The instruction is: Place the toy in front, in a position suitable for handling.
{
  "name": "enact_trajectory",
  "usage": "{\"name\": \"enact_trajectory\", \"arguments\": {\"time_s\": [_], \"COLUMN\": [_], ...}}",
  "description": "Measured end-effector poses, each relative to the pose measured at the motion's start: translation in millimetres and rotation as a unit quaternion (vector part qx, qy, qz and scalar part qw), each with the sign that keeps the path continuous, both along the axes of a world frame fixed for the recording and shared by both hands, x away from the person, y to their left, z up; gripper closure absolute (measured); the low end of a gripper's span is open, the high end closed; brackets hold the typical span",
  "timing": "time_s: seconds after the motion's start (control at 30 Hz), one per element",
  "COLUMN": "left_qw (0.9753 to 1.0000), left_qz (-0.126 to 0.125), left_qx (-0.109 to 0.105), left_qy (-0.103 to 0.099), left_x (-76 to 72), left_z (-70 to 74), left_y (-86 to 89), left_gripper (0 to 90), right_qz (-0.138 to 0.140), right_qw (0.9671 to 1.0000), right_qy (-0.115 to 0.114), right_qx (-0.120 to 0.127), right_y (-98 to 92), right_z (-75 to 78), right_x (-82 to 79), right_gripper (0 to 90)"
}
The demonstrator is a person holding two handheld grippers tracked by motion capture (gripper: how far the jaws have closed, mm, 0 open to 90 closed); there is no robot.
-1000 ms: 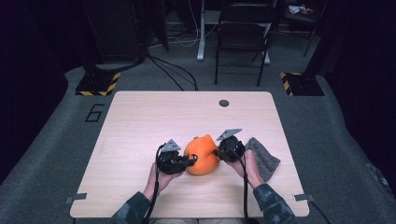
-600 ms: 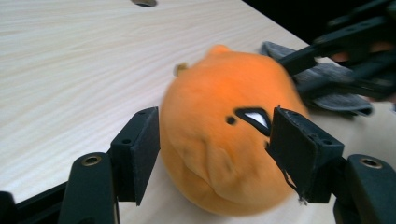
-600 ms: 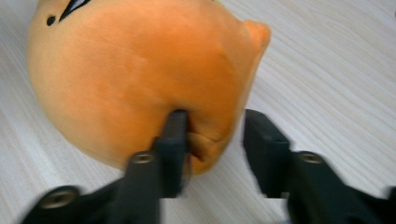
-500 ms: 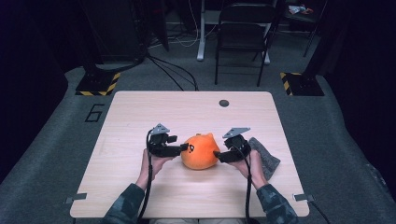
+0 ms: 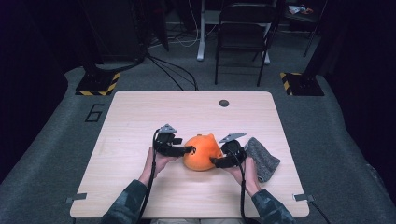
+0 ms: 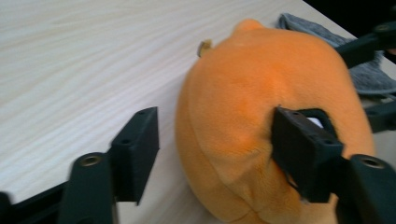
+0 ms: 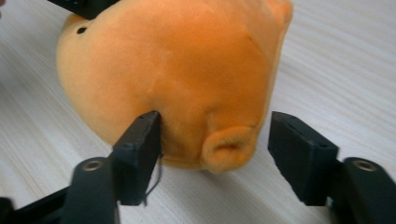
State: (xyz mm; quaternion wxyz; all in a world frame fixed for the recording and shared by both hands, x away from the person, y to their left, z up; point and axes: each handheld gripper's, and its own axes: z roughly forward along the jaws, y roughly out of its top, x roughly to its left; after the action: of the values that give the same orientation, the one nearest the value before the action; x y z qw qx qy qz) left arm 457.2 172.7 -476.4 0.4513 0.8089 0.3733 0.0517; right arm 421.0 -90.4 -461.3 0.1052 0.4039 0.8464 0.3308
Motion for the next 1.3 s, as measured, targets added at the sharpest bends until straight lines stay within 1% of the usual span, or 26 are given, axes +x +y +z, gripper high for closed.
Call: {"name": "enact_trajectory", "arguments": {"time_s": [0.03,0.07,0.1,0.23,0.27,0.3,0.37,0.43,0.47,0.6,0.67,0.7,0.73,0.77,0.8,0.83,0.93,0.97,1.0,1.03,1.1,1.13,1.17,1.23,1.27,1.3], "left_qw": [1.0000,0.9999,0.9999,0.9997,0.9997,0.9997,0.9997,0.9996,0.9994,0.9993,0.9992,0.9992,0.9992,0.9989,0.9989,0.9990,0.9990,0.9988,0.9988,0.9990,0.9991,0.9991,0.9992,0.9995,0.9995,0.9995], "left_qz": [0.000,-0.003,-0.012,-0.019,-0.020,-0.020,-0.010,-0.006,-0.002,-0.002,0.001,0.003,0.005,0.005,0.005,0.007,0.010,0.013,0.013,0.014,0.018,0.022,0.027,0.028,0.028,0.029], "left_qx": [0.000,-0.008,-0.008,-0.014,-0.015,-0.015,-0.021,-0.025,-0.033,-0.034,-0.035,-0.036,-0.036,-0.045,-0.045,-0.041,-0.038,-0.041,-0.041,-0.035,-0.031,-0.030,-0.026,-0.011,-0.011,-0.015], "left_qy": [0.000,0.008,0.007,0.009,0.002,0.002,-0.006,-0.008,-0.010,-0.015,-0.019,-0.017,-0.019,-0.013,-0.013,-0.017,-0.023,-0.025,-0.025,-0.025,-0.022,-0.019,-0.015,0.000,0.000,0.001], "left_x": [0.0,-1.6,-3.0,-6.8,-9.8,-9.8,-13.1,-14.3,-16.8,-21.8,-24.8,-26.2,-27.6,-30.6,-30.6,-32.6,-40.2,-46.0,-46.0,-50.6,-53.6,-54.5,-55.1,-55.1,-55.1,-54.1], "left_z": [0.0,-1.3,-4.2,-8.6,-10.3,-10.3,-10.0,-9.3,-6.6,-1.3,1.5,2.5,3.4,5.8,5.8,7.6,13.7,16.8,16.8,17.8,15.8,13.4,9.7,-1.2,-1.2,-7.0], "left_y": [0.0,-1.7,-2.9,-4.6,-5.9,-5.9,-5.5,-4.8,-3.6,-3.4,-3.4,-3.7,-3.7,-2.9,-2.9,-2.8,-2.3,-1.6,-1.6,-1.9,-2.4,-2.8,-4.0,-8.4,-8.4,-9.9], "left_gripper": [44.7,44.7,52.0,63.3,65.7,67.9,71.1,71.8,73.3,73.8,73.9,73.9,73.9,74.0,74.0,74.0,74.0,74.0,74.0,74.0,74.0,74.0,74.0,74.0,73.9,74.0], "right_qz": [0.000,0.000,0.004,0.007,0.008,0.007,0.005,0.002,0.008,0.004,0.012,0.012,0.017,0.018,0.018,0.030,0.038,0.048,0.048,0.059,0.066,0.073,0.074,0.082,0.082,0.082], "right_qw": [1.0000,1.0000,1.0000,0.9999,0.9999,0.9999,1.0000,0.9999,0.9999,0.9998,0.9994,0.9994,0.9991,0.9989,0.9989,0.9984,0.9977,0.9968,0.9968,0.9954,0.9942,0.9932,0.9932,0.9917,0.9917,0.9916], "right_qy": [0.000,0.001,0.001,-0.003,0.000,-0.002,-0.007,-0.010,-0.014,-0.019,-0.033,-0.033,-0.039,-0.043,-0.043,-0.048,-0.057,-0.062,-0.062,-0.073,-0.081,-0.081,-0.081,-0.075,-0.075,-0.064], "right_qx": [0.000,0.000,-0.006,-0.012,-0.014,-0.015,-0.005,-0.001,0.002,0.007,0.004,0.004,0.005,0.004,0.004,0.000,-0.002,-0.010,-0.010,-0.020,-0.027,-0.041,-0.042,-0.065,-0.065,-0.077], "right_y": [0.0,1.2,2.6,5.6,6.4,6.3,5.3,4.6,2.6,1.6,-1.5,-1.5,-3.4,-3.6,-3.6,-3.9,-2.4,-0.2,-0.2,2.8,5.6,7.4,9.2,13.1,13.1,15.9], "right_z": [0.0,-1.4,-3.6,-11.5,-12.5,-12.4,-11.4,-10.5,-7.5,-1.3,5.0,5.0,10.3,13.0,13.0,17.9,22.4,26.6,26.6,30.5,33.2,33.6,32.0,25.4,25.4,12.2], "right_x": [0.0,0.3,1.3,0.1,-0.5,-1.0,-1.7,-2.1,-2.0,-1.2,2.0,2.0,4.6,5.8,5.8,8.8,10.4,11.0,11.0,12.1,13.0,13.7,15.5,20.2,20.2,26.3], "right_gripper": [38.1,40.7,46.5,61.3,64.6,68.0,72.7,74.1,75.8,76.3,76.2,76.2,76.1,76.0,76.0,75.8,75.7,75.5,75.5,75.3,74.7,74.3,74.0,72.2,72.2,70.3]}}
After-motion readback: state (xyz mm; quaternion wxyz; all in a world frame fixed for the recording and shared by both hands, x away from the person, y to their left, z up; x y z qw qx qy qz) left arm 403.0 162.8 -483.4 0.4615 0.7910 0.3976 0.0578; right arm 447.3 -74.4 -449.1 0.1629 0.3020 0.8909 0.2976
